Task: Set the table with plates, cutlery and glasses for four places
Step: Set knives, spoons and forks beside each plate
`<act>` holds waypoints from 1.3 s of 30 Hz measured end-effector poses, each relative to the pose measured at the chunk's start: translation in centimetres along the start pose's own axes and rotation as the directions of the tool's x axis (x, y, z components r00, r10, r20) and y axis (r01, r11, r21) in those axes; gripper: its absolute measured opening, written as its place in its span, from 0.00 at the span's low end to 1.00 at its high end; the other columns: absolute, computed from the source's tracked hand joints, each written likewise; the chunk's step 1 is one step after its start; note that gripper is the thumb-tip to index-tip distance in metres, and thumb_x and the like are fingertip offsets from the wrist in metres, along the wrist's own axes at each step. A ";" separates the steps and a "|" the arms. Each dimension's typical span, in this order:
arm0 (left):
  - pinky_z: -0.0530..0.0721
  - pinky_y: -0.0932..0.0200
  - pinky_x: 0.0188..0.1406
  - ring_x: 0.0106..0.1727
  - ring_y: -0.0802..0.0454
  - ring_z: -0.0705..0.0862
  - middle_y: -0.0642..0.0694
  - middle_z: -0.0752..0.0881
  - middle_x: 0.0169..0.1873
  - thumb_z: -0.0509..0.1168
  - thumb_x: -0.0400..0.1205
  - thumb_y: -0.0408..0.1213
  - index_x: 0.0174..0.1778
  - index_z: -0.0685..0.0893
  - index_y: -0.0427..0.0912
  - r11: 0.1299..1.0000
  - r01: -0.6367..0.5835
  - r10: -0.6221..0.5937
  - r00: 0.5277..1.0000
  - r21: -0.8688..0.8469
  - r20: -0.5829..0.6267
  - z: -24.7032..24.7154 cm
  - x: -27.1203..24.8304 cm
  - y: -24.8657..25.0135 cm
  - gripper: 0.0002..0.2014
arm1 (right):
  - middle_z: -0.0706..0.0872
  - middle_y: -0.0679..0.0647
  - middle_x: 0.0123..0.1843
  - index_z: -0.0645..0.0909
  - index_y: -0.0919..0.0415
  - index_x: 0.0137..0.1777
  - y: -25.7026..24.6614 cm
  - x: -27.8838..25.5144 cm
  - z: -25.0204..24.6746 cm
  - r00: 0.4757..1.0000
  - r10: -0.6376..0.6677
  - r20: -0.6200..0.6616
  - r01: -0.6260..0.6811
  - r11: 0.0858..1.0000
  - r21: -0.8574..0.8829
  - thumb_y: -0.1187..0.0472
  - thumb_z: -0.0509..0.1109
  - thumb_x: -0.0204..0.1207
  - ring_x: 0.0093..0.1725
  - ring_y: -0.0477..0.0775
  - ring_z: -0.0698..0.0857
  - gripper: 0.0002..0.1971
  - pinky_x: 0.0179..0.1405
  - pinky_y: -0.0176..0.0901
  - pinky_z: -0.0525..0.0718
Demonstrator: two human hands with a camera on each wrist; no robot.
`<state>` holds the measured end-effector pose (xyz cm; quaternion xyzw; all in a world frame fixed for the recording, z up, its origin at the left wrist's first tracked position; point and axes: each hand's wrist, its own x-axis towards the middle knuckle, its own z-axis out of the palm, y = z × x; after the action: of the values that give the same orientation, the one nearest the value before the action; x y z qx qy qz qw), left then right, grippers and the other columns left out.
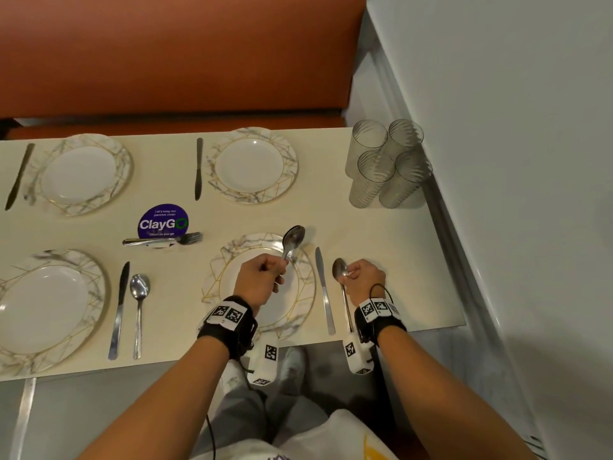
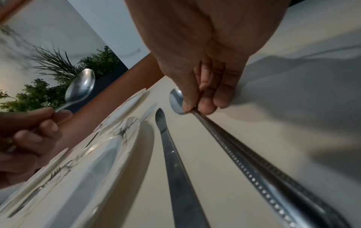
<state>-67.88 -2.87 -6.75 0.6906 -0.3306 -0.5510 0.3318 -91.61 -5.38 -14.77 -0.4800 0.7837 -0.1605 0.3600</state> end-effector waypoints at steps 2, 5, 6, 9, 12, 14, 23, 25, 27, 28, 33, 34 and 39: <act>0.72 0.69 0.17 0.29 0.51 0.79 0.42 0.86 0.33 0.69 0.87 0.36 0.49 0.89 0.36 1.000 -0.002 0.002 1.000 -0.006 -0.002 -0.1 -0.1 0.0 0.07 | 0.89 0.51 0.36 0.80 0.49 0.40 -0.1 0.1 0.0 1.000 0.006 0.000 -0.006 1.000 0.008 0.61 0.84 0.69 0.37 0.55 0.90 0.13 0.41 0.53 0.93; 0.72 0.70 0.17 0.29 0.52 0.79 0.42 0.86 0.33 0.70 0.87 0.36 0.48 0.89 0.36 1.000 -0.007 0.007 1.000 -0.007 -0.008 -0.3 -0.1 -0.1 0.07 | 0.88 0.51 0.36 0.80 0.50 0.40 -0.1 0.2 0.1 1.000 0.013 0.000 -0.013 1.000 0.021 0.61 0.84 0.69 0.38 0.56 0.90 0.14 0.41 0.54 0.93; 0.72 0.70 0.17 0.29 0.52 0.79 0.42 0.86 0.33 0.70 0.87 0.36 0.48 0.89 0.36 1.000 -0.009 0.009 1.000 -0.004 -0.009 -0.3 -0.1 -0.2 0.07 | 0.89 0.52 0.37 0.81 0.50 0.40 -0.1 0.3 0.1 1.000 0.013 0.002 -0.013 1.000 0.023 0.61 0.84 0.69 0.38 0.56 0.90 0.13 0.41 0.55 0.93; 0.72 0.70 0.18 0.29 0.53 0.79 0.42 0.86 0.33 0.69 0.87 0.36 0.48 0.89 0.37 1.000 -0.014 0.014 1.000 -0.007 -0.008 -0.4 -0.1 -0.2 0.07 | 0.88 0.50 0.36 0.82 0.52 0.43 -0.2 0.3 0.0 1.000 0.010 0.008 -0.010 1.000 0.028 0.60 0.84 0.70 0.38 0.56 0.90 0.12 0.42 0.54 0.93; 0.73 0.70 0.18 0.27 0.55 0.78 0.44 0.85 0.32 0.69 0.87 0.35 0.49 0.89 0.35 1.000 -0.012 0.012 1.000 -0.026 -0.005 -0.3 -0.1 -0.2 0.07 | 0.88 0.50 0.37 0.83 0.54 0.46 -0.2 0.2 0.0 1.000 0.014 -0.001 -0.014 0.999 0.040 0.60 0.83 0.72 0.38 0.56 0.91 0.10 0.44 0.53 0.93; 0.74 0.70 0.20 0.27 0.55 0.77 0.46 0.84 0.31 0.68 0.88 0.33 0.51 0.90 0.35 0.999 -0.015 0.015 1.000 -0.034 0.006 -0.4 -0.1 -0.1 0.07 | 0.88 0.52 0.38 0.84 0.57 0.49 -0.4 -0.2 -0.2 1.000 0.020 -0.003 -0.020 0.998 0.059 0.61 0.80 0.74 0.39 0.57 0.91 0.08 0.46 0.53 0.92; 0.78 0.52 0.36 0.34 0.46 0.79 0.47 0.87 0.32 0.69 0.85 0.33 0.48 0.95 0.43 0.997 0.004 -0.001 0.999 -0.075 0.045 -1.8 0.9 1.3 0.09 | 0.89 0.52 0.46 0.86 0.55 0.55 -5.6 -1.3 -0.7 0.982 -0.168 -0.087 0.181 0.967 0.178 0.60 0.71 0.82 0.43 0.53 0.87 0.05 0.50 0.52 0.91; 0.75 0.47 0.41 0.37 0.43 0.79 0.45 0.88 0.34 0.68 0.84 0.32 0.46 0.95 0.46 0.997 0.004 0.001 0.998 -0.082 0.058 -2.5 1.1 1.8 0.10 | 0.89 0.50 0.46 0.87 0.52 0.53 -8.6 -1.3 -0.6 0.970 -0.242 -0.036 0.243 0.944 0.225 0.55 0.71 0.82 0.45 0.52 0.87 0.04 0.51 0.51 0.90; 0.74 0.46 0.41 0.37 0.43 0.79 0.43 0.89 0.35 0.66 0.84 0.30 0.46 0.96 0.47 0.997 -0.009 0.014 0.998 -0.071 0.064 -3.3 1.3 2.4 0.13 | 0.90 0.49 0.47 0.87 0.49 0.53 -11.9 -1.3 -0.4 0.956 -0.293 0.017 0.275 0.914 0.300 0.47 0.71 0.80 0.46 0.52 0.88 0.09 0.51 0.51 0.90; 0.75 0.48 0.39 0.36 0.43 0.79 0.43 0.88 0.36 0.66 0.84 0.29 0.47 0.96 0.47 0.998 -0.016 0.020 0.998 -0.061 0.063 -3.8 1.3 2.8 0.14 | 0.90 0.49 0.46 0.87 0.47 0.53 -13.5 -1.4 -0.2 0.951 -0.308 0.039 0.278 0.900 0.337 0.42 0.71 0.78 0.46 0.53 0.89 0.12 0.50 0.52 0.90; 0.68 0.63 0.20 0.25 0.53 0.77 0.43 0.86 0.35 0.64 0.86 0.30 0.56 0.93 0.41 0.999 -0.014 0.018 0.995 -0.037 0.103 -7.3 2.0 3.9 0.12 | 0.88 0.43 0.39 0.85 0.40 0.43 -19.5 -0.9 1.3 0.899 -0.431 0.078 0.393 0.872 0.291 0.56 0.77 0.76 0.41 0.50 0.88 0.07 0.46 0.57 0.92; 0.69 0.62 0.21 0.27 0.53 0.78 0.44 0.87 0.35 0.65 0.86 0.30 0.56 0.93 0.42 0.999 -0.023 0.027 0.992 -0.036 0.122 -8.2 2.2 3.9 0.12 | 0.87 0.42 0.38 0.85 0.43 0.43 -20.4 -0.7 1.7 0.891 -0.450 0.068 0.418 0.869 0.265 0.60 0.77 0.76 0.40 0.48 0.87 0.08 0.45 0.57 0.92; 0.79 0.60 0.25 0.33 0.53 0.84 0.44 0.90 0.38 0.70 0.84 0.25 0.57 0.92 0.39 0.990 -0.051 0.061 0.996 -0.134 0.071 -14.5 4.3 4.4 0.10 | 0.87 0.43 0.38 0.89 0.55 0.47 -24.6 0.1 4.4 0.905 -0.425 -0.025 0.417 0.872 0.256 0.62 0.76 0.75 0.41 0.48 0.88 0.03 0.45 0.58 0.92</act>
<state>-53.27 -7.52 -2.93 0.6364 -0.3250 -0.5875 0.3797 -72.76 -17.06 -3.17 -0.5910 0.6273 -0.3269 0.3877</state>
